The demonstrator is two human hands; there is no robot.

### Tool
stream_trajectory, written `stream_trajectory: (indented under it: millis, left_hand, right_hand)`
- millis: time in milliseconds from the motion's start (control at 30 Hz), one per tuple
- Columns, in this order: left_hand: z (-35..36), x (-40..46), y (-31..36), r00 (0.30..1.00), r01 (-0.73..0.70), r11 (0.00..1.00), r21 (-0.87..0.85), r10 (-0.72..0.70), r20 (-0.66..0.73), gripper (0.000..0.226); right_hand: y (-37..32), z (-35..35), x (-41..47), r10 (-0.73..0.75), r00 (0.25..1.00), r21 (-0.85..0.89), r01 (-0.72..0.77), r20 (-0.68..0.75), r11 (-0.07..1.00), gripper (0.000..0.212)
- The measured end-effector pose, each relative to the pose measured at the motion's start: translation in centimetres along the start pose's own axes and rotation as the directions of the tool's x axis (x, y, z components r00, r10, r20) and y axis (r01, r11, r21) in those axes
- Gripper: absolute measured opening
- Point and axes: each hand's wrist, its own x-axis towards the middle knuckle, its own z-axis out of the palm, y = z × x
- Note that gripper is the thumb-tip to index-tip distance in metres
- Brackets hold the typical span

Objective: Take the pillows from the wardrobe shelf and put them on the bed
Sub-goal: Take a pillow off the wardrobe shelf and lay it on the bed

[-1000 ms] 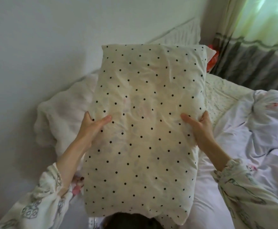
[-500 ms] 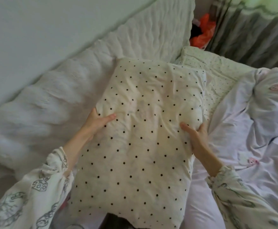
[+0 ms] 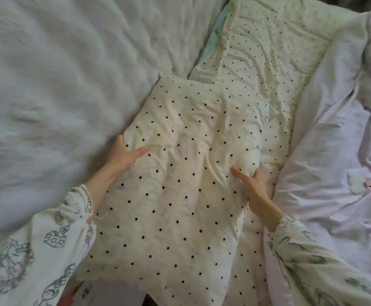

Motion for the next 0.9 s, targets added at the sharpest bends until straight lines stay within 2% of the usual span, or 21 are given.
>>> stream_trajectory:
  millis: [100, 167, 233, 300, 400, 500, 567, 633, 700, 767, 833, 900]
  left_hand:
    - [2.2, 2.6, -3.2, 0.999, -0.031, 0.977, 0.212, 0.024, 0.033, 0.065]
    - [3.1, 3.1, -4.9, 0.997, -0.056, 0.941, 0.334, 0.036, 0.065, 0.069]
    - [3.2, 2.6, -6.2, 0.996, -0.071, 0.942, 0.329, 0.051, 0.070, 0.074]
    - [2.8, 1.4, -7.2, 1.000, -0.026, 0.953, 0.302, 0.022, 0.017, 0.084]
    - [2.3, -1.2, -8.6, 0.993, 0.119, 0.962, 0.244, -0.116, -0.029, 0.106]
    - [1.9, -2.4, -9.3, 0.952, 0.243, 0.930, 0.275, -0.283, 0.115, 0.117]
    - [1.6, -2.1, -9.0, 0.908, 0.283, 0.916, 0.284, -0.351, 0.228, 0.119]
    - [1.1, -1.5, -8.5, 0.898, 0.262, 0.920, 0.292, -0.343, 0.276, 0.115]
    - [0.4, -1.5, -8.0, 0.926, 0.212, 0.938, 0.275, -0.283, 0.251, 0.107]
    - [-0.2, -2.3, -8.1, 0.957, 0.181, 0.934, 0.309, -0.240, 0.165, 0.103]
    - [-0.1, -3.3, -8.6, 0.974, 0.152, 0.890, 0.430, -0.209, 0.088, 0.102]
    - [0.6, -3.5, -9.2, 0.966, 0.179, 0.843, 0.507, -0.250, 0.073, 0.107]
  right_hand:
    - [3.3, 1.2, 2.2, 0.031, 1.000, -0.192, -0.030, 0.002, 0.981, 0.050]
    - [4.9, 1.9, 2.9, 0.019, 0.999, -0.290, -0.027, -0.029, 0.957, 0.064]
    - [5.6, 2.4, 2.6, -0.007, 0.997, -0.363, -0.021, -0.077, 0.931, 0.071]
    - [6.0, 2.5, 1.9, -0.065, 0.992, -0.398, 0.017, -0.107, 0.917, 0.061]
    - [6.9, 2.5, -0.3, -0.052, 0.995, -0.346, 0.018, -0.091, 0.938, 0.052]
    - [8.0, 2.0, -2.6, 0.067, 0.998, -0.225, -0.064, 0.004, 0.972, 0.072]
    - [8.3, 1.6, -3.3, 0.117, 0.992, -0.130, -0.109, 0.054, 0.985, 0.075]
    - [8.3, 1.5, -3.7, 0.162, 0.980, -0.051, -0.157, 0.118, 0.986, 0.069]
    - [8.3, 1.6, -3.9, 0.180, 0.968, -0.022, -0.179, 0.174, 0.984, 0.065]
    - [8.5, 1.3, -3.9, 0.202, 0.960, -0.043, -0.197, 0.196, 0.979, 0.077]
    - [8.8, 0.8, -4.0, 0.262, 0.948, -0.089, -0.250, 0.182, 0.964, 0.089]
    - [9.1, 0.7, -4.0, 0.345, 0.925, -0.118, -0.329, 0.160, 0.937, 0.091]
